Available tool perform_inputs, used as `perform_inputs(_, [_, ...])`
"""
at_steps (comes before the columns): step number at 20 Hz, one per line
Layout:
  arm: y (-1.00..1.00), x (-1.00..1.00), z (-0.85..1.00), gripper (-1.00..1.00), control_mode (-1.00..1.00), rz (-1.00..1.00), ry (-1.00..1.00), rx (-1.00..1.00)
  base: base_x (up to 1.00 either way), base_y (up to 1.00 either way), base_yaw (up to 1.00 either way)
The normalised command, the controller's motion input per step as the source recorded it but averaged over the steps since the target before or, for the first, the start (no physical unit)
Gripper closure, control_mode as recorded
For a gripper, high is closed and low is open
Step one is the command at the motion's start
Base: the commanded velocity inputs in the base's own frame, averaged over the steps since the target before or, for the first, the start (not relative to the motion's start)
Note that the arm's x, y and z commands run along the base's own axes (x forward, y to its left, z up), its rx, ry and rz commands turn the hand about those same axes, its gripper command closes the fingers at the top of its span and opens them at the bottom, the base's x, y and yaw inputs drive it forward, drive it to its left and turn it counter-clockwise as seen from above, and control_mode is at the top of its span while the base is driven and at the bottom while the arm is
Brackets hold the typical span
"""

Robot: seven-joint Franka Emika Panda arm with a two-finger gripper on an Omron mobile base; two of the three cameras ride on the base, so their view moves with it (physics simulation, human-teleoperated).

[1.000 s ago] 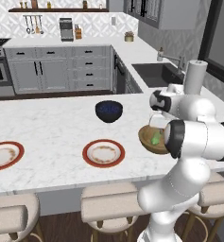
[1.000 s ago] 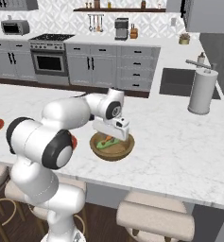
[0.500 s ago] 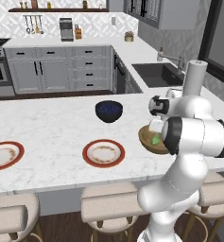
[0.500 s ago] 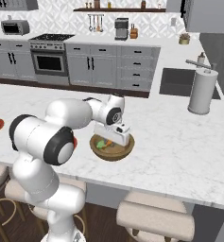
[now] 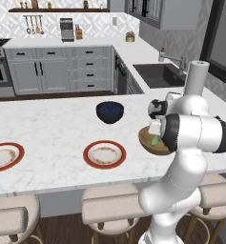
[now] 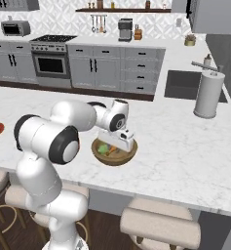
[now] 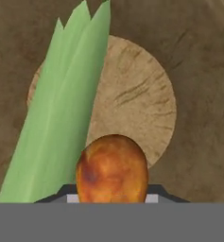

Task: Pick the chicken drumstick and corn from their plates and place them in the bowl. Then put the bowl in the fridge.

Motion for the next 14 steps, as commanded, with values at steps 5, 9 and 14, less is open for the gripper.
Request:
perform_inputs(5, [0.0, -0.07, 0.03, -1.0, -1.0, 0.0, -0.04, 0.0, 0.0, 0.0, 0.0])
perform_inputs(9, [0.0, -0.52, 0.36, -1.0, -1.0, -0.04, -0.19, 0.0, 0.0, 0.0, 0.0])
perform_inputs(14, [-0.19, -0.52, 0.6, -1.0, -1.0, -0.08, -0.12, 0.0, 0.0, 0.0, 0.0])
